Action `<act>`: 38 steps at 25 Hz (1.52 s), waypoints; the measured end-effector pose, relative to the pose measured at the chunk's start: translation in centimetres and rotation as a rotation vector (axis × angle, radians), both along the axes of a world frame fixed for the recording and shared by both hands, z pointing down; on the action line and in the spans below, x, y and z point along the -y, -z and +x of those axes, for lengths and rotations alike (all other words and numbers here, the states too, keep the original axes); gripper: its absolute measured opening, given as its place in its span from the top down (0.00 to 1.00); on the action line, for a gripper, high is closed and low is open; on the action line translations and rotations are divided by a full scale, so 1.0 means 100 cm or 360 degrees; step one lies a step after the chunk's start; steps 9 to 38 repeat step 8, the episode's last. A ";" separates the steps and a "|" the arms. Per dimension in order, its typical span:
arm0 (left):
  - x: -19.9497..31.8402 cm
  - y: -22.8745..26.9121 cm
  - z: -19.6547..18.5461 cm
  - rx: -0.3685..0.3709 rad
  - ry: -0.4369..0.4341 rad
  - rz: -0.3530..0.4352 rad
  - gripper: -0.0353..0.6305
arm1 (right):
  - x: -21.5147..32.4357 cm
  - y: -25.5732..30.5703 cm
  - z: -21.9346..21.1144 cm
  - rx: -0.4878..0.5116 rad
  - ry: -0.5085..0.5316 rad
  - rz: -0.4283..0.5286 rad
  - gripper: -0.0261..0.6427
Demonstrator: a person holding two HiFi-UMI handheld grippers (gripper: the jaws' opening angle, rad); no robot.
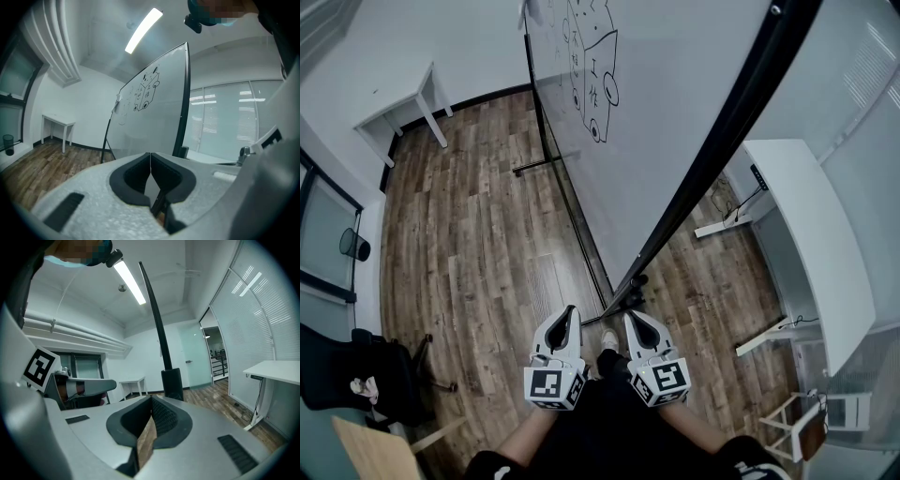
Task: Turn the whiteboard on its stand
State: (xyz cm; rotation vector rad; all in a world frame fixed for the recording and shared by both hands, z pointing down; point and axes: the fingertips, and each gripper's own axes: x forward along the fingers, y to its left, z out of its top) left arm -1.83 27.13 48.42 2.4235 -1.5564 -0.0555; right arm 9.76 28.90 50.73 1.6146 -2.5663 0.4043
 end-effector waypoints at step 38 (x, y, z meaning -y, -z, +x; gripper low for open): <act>0.000 -0.001 0.000 0.0009 -0.0010 -0.0006 0.92 | -0.001 -0.001 0.000 0.0002 -0.0002 -0.0005 0.94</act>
